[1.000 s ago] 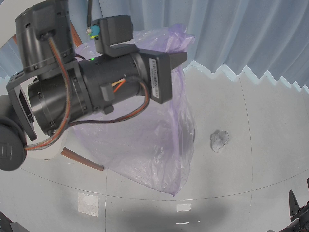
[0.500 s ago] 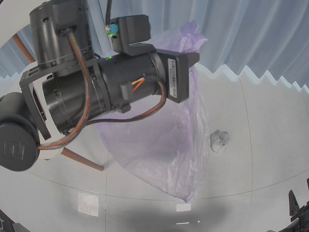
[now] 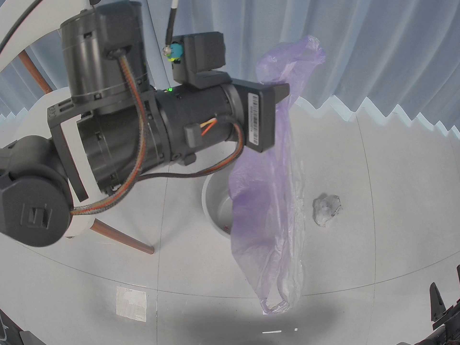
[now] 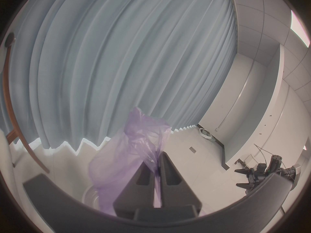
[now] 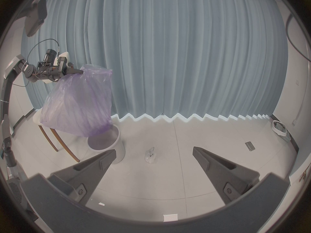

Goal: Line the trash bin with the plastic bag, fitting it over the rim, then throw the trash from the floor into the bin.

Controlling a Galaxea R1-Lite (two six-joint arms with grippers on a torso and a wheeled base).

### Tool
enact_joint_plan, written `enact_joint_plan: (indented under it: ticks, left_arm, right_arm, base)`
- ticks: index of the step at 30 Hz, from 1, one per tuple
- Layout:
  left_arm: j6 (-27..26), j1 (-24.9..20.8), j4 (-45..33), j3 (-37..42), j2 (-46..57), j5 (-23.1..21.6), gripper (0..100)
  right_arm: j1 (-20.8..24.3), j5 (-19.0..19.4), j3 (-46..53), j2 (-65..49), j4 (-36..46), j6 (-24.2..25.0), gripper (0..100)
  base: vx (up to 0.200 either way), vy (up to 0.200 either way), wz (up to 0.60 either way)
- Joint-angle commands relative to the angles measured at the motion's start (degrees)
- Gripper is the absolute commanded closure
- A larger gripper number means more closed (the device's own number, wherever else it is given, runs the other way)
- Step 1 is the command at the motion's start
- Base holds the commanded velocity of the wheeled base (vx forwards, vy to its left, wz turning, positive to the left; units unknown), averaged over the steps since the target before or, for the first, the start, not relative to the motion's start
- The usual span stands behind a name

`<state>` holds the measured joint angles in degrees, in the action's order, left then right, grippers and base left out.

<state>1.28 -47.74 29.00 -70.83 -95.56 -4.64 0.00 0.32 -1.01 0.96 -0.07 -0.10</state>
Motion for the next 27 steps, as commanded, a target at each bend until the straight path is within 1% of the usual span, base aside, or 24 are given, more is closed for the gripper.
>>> enact_joint_plan:
  ticks: [1, 17, 27]
  left_arm:
    - [-0.2, 1.7, 0.1, 2.0, 1.0, 0.0, 100]
    - [-1.0, 6.3, 0.0, 3.7, 4.2, -0.2, 100]
    - [-1.1, 7.3, 0.0, 4.6, 5.0, 0.1, 100]
  right_arm:
    - [0.0, 0.0, 1.0, -1.0, 0.0, -0.1, 0]
    - [0.0, 0.0, 1.0, -1.0, 0.0, -0.1, 0]
    - [0.0, 0.0, 1.0, -1.0, -0.1, -0.1, 0]
  base:
    - [0.000, 0.000, 0.00]
    - [0.000, 0.000, 0.00]
    - [0.000, 0.000, 0.00]
